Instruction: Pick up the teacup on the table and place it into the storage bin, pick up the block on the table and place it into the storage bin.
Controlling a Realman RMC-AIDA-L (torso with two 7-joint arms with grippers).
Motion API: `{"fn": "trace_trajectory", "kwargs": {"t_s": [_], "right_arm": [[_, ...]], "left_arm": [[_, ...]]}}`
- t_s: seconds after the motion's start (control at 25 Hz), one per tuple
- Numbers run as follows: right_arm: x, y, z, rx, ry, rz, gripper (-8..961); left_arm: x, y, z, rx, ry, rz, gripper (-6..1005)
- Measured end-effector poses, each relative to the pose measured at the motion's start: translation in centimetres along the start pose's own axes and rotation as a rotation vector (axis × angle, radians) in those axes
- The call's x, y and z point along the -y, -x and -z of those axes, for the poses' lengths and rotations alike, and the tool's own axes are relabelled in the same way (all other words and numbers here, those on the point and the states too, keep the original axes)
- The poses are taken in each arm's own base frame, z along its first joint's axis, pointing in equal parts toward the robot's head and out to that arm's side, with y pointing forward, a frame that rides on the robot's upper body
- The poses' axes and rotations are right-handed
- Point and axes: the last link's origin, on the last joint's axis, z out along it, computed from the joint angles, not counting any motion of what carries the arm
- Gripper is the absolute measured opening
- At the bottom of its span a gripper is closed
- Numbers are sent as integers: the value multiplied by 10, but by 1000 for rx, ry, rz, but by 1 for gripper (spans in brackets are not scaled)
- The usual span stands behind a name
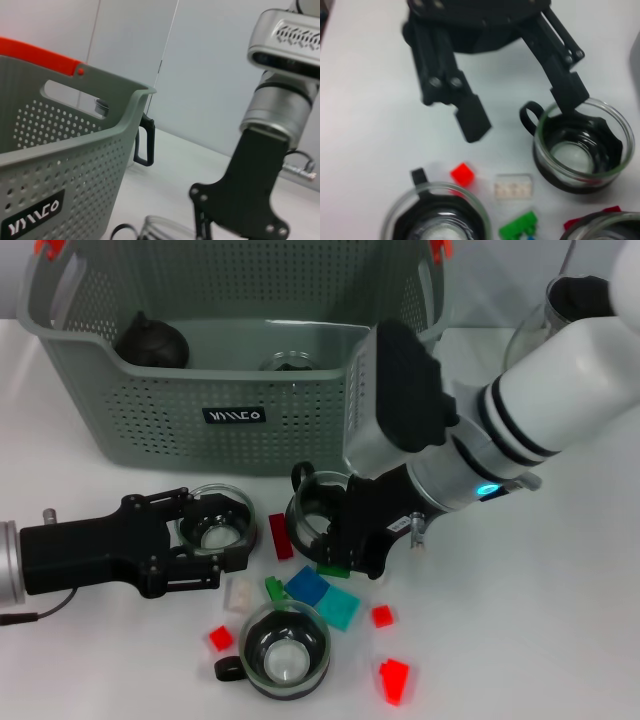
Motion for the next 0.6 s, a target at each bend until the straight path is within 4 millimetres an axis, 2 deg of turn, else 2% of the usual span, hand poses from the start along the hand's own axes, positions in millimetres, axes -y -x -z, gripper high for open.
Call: {"fn": "trace_trajectory", "kwargs": {"t_s": [0.36, 0.6], "right_arm": [[-16, 11, 47, 96, 9, -44, 57], [-19, 30, 85, 146, -22, -33, 57]], "left_arm": [[0, 2, 7, 8, -17, -9, 828], [0, 2, 8, 9, -19, -9, 828]]}}
